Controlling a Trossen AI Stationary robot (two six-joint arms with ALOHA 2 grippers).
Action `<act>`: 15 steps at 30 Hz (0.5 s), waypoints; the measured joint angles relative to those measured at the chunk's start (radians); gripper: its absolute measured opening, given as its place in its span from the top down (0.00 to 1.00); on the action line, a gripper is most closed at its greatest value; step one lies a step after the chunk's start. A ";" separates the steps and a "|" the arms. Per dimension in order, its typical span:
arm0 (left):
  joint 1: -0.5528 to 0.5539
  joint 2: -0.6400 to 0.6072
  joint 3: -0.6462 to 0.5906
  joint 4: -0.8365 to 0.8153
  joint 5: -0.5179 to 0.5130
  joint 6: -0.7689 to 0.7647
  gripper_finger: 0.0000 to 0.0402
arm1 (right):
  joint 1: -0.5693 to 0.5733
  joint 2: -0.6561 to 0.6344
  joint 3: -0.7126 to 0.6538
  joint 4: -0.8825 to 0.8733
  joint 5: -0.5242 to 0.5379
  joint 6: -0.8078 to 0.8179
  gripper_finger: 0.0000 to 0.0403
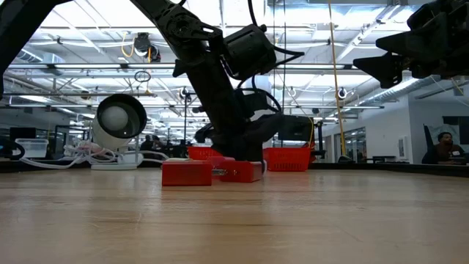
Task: Pick & Place Office items
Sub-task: Put the violet charger adapter into the left red bin
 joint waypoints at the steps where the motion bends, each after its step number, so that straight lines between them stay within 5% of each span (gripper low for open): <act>1: -0.002 0.000 0.000 0.000 0.000 0.030 0.60 | 0.000 0.000 0.000 0.000 0.000 0.000 0.21; 6: -0.012 0.000 0.000 0.001 -0.002 0.180 0.58 | 0.000 0.000 0.000 0.000 0.000 0.000 0.21; 15: -0.015 0.000 0.000 0.015 -0.015 0.228 0.63 | 0.000 0.000 0.000 0.000 0.000 0.000 0.21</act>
